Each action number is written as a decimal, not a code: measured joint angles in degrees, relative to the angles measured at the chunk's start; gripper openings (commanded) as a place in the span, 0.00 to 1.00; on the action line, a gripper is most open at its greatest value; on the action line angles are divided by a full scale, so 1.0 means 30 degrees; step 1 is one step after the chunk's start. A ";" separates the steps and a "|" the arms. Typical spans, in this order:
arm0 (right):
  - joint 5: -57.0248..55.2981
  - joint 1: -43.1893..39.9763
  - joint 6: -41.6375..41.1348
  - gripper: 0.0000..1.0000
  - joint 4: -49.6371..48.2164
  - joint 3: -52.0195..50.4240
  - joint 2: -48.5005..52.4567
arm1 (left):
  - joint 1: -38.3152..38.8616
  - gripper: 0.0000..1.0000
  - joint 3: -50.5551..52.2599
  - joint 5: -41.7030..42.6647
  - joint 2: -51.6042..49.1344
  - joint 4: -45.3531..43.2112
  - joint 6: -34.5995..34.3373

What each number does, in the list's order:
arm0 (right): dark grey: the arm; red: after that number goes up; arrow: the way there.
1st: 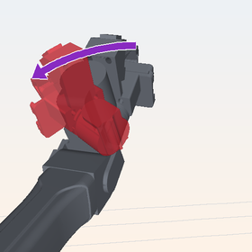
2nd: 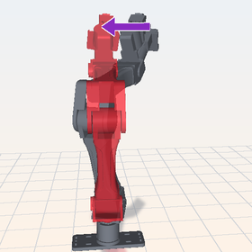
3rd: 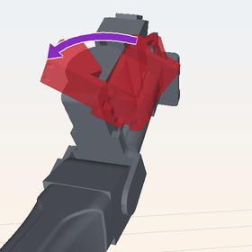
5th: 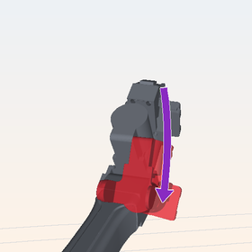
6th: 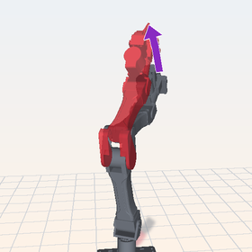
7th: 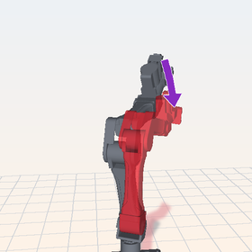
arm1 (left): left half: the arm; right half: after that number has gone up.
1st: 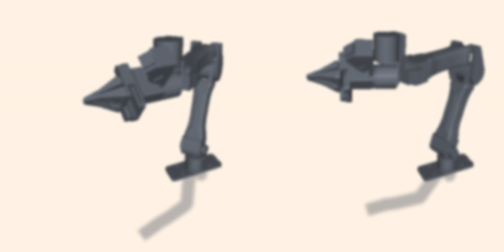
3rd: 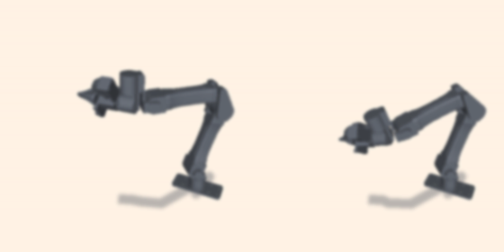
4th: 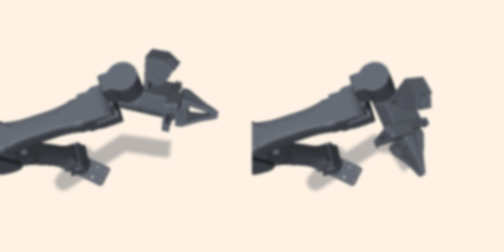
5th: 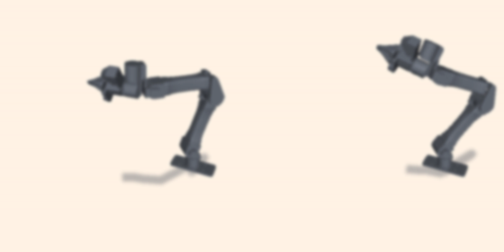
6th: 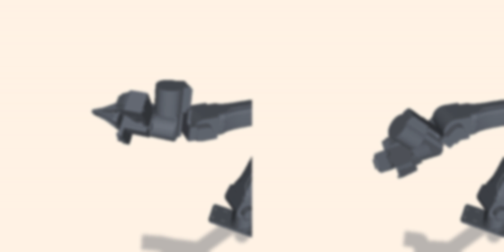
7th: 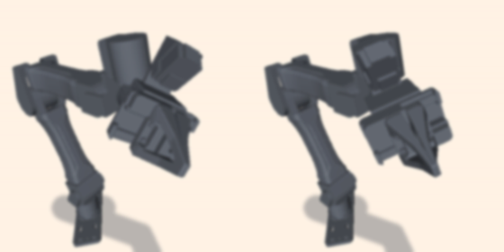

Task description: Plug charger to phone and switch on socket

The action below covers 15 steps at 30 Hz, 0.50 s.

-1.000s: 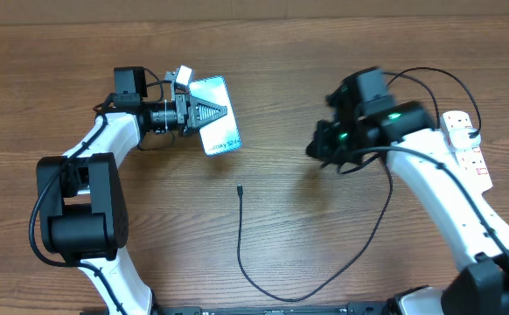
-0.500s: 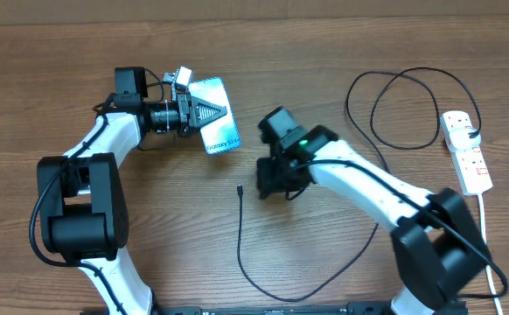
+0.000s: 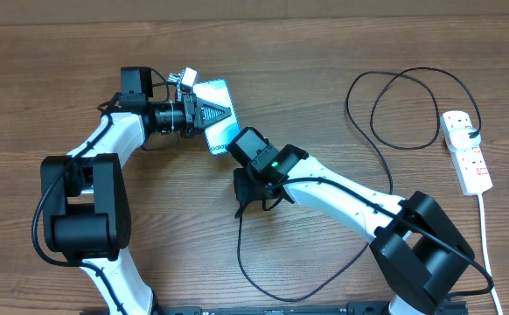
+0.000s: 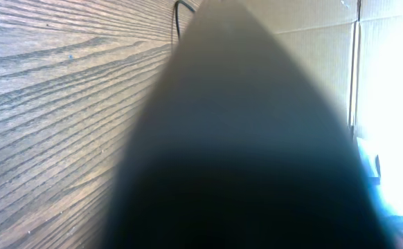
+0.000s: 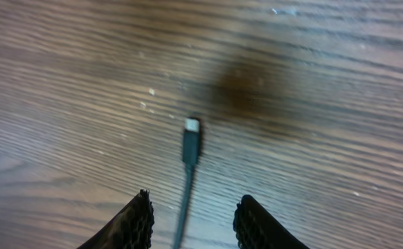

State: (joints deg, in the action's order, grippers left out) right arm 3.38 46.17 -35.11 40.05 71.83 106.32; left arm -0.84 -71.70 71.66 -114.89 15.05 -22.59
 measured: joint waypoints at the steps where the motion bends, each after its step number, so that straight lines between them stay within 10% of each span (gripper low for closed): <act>1: -0.0095 0.0058 -0.0153 0.39 -0.0182 0.0000 0.0007 | 0.0000 0.04 0.0000 0.0000 0.0000 0.0000 0.0000; 15: -0.0969 0.0532 -0.1647 0.36 -0.0911 -0.0007 0.2113 | -0.0721 0.04 0.0000 -0.0831 0.0000 0.0925 0.0080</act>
State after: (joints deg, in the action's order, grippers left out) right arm 0.47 47.77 -40.05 37.32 71.81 112.66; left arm -3.01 -71.70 69.17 -114.89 17.82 -22.35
